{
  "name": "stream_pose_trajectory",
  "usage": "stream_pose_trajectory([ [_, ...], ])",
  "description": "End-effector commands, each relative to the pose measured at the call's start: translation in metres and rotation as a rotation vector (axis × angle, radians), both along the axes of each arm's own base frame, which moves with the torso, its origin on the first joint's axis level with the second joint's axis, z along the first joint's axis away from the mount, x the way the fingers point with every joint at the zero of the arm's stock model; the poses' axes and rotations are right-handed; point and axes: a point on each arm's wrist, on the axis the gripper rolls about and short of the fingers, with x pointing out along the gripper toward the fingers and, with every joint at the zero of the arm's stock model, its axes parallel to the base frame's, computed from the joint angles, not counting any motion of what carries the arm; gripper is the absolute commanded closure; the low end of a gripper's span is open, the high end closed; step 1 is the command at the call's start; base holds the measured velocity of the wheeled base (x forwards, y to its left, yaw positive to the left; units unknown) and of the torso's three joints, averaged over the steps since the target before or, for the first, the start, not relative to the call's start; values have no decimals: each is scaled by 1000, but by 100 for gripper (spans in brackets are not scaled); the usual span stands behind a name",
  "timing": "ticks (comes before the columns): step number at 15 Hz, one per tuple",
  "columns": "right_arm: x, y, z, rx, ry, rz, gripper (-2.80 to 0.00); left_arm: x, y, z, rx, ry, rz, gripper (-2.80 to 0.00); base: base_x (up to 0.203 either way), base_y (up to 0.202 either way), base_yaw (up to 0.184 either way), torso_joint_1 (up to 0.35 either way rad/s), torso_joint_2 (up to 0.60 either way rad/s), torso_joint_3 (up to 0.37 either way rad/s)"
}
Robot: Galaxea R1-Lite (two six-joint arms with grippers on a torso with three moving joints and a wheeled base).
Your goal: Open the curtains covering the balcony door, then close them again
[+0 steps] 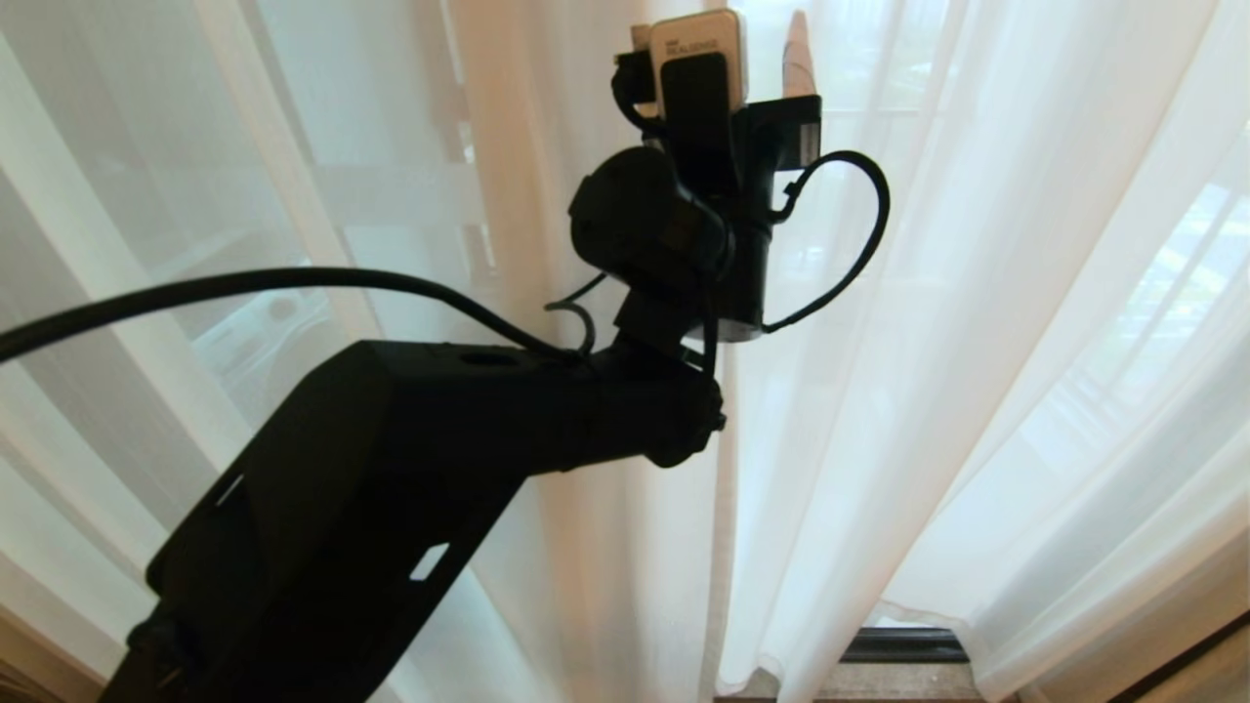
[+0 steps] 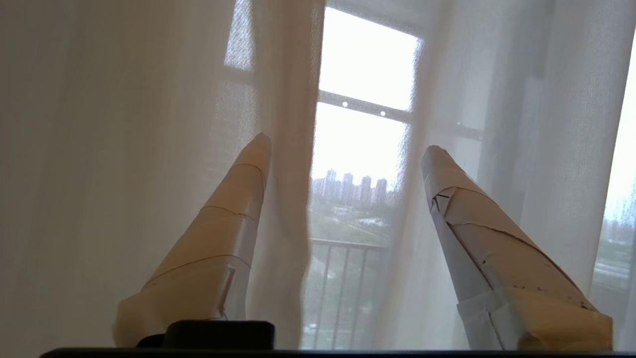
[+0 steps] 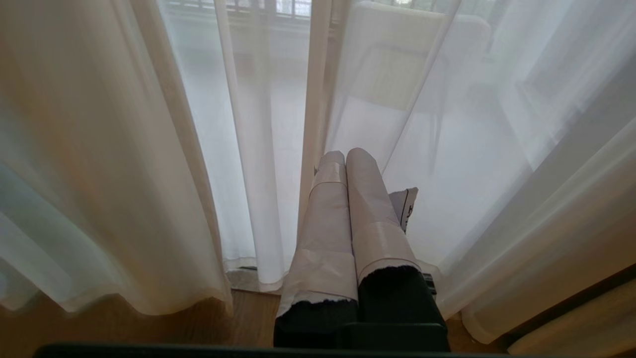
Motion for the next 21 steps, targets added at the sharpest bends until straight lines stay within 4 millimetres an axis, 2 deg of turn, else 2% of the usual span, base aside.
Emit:
stream_pose_trajectory([
  [1, 0, 0, 0, -1, 1, 0, 0, -3, 2, 5, -12, -9, 0, -280, 0, 0, 0, 0, 0, 0],
  [7, 0, 0, 0, -1, 1, 0, 0, -22, 13, 34, -39, -5, -1, -280, 0, 0, 0, 0, 0, 0],
  [11, 0, 0, 0, -1, 1, 1, 0, -50, 23, 41, 25, 54, -33, -280, 0, 0, 0, 0, 0, 0],
  [16, 0, 0, 0, -1, 1, 0, 0, -78, 53, 49, 103, 111, -38, -280, 0, 0, 0, 0, 0, 0],
  [21, 0, 0, 0, -1, 1, 0, 0, -107, 94, 50, 174, 166, -37, -280, 0, 0, 0, 0, 0, 0],
])
